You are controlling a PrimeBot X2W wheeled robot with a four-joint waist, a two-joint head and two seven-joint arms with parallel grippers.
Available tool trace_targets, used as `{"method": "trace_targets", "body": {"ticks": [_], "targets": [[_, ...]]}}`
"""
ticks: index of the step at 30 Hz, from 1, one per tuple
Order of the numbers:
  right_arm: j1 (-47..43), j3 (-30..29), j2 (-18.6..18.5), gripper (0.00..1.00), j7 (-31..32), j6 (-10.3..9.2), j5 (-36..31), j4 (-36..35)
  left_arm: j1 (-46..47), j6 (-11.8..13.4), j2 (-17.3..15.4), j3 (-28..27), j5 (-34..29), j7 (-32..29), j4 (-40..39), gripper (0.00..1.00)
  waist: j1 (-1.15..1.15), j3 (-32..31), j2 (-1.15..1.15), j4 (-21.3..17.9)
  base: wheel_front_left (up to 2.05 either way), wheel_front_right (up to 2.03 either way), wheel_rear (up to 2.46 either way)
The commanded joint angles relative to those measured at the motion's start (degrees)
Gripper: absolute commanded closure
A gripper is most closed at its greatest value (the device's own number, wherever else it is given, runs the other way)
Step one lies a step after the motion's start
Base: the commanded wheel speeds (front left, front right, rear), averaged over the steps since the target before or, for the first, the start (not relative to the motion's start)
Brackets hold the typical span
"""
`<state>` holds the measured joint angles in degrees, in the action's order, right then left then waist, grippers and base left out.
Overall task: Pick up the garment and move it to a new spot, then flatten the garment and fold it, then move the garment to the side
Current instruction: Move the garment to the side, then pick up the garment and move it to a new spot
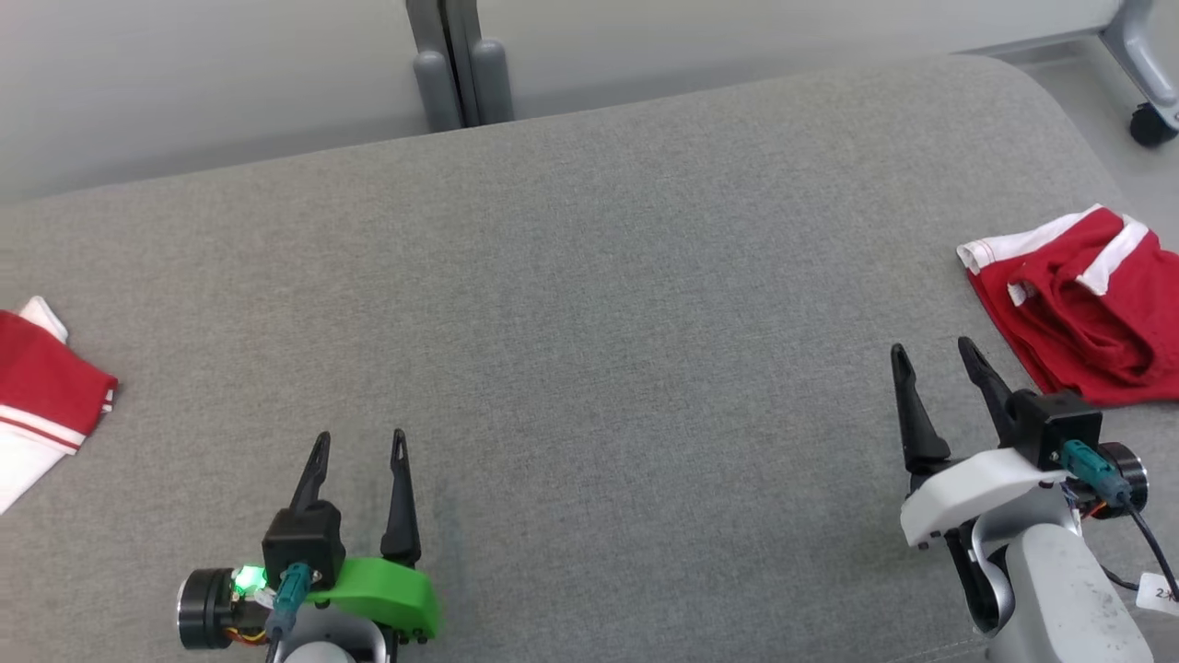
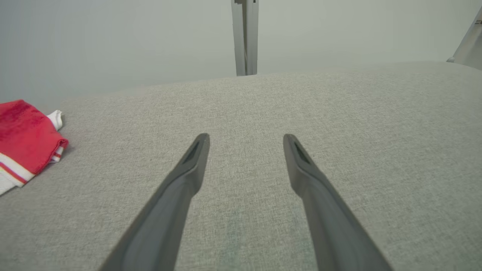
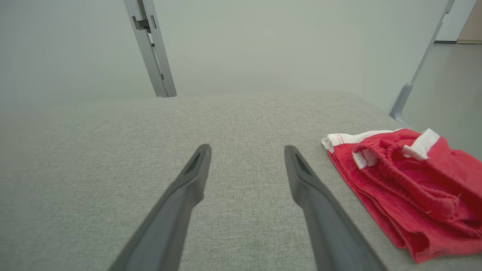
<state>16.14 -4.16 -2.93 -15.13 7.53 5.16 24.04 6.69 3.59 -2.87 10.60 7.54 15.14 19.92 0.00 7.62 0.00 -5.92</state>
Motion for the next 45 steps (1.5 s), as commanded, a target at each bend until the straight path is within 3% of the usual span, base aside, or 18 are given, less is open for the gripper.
{"method": "trace_targets", "body": {"ticks": [1,13,26,45], "targets": [[-1.3,0.3,-0.1,0.00,0.0,-0.09,0.6,0.3,-1.5,0.3,-0.1,-0.4,0.6,0.0,-0.1,0.00,0.00,-3.2,0.00,2.6,0.00,0.00,0.00],[-5.5,3.4,-0.1,0.00,0.0,-0.09,3.4,0.4,-6.9,0.9,-0.1,-2.4,1.2,0.0,-1.7,0.00,0.00,-6.2,0.00,4.7,0.00,0.00,0.00],[-6.0,4.1,-0.1,0.00,0.0,-0.09,4.0,0.2,-6.9,1.2,-0.1,-2.5,2.1,0.0,-2.5,0.00,0.00,-5.0,0.00,7.0,0.00,0.00,0.00],[-4.6,7.0,-0.1,0.00,0.0,-0.10,4.9,0.4,-7.4,3.0,-0.1,-4.1,5.4,0.0,-1.6,0.00,0.00,-1.4,0.00,27.4,0.00,0.00,0.00]]}}
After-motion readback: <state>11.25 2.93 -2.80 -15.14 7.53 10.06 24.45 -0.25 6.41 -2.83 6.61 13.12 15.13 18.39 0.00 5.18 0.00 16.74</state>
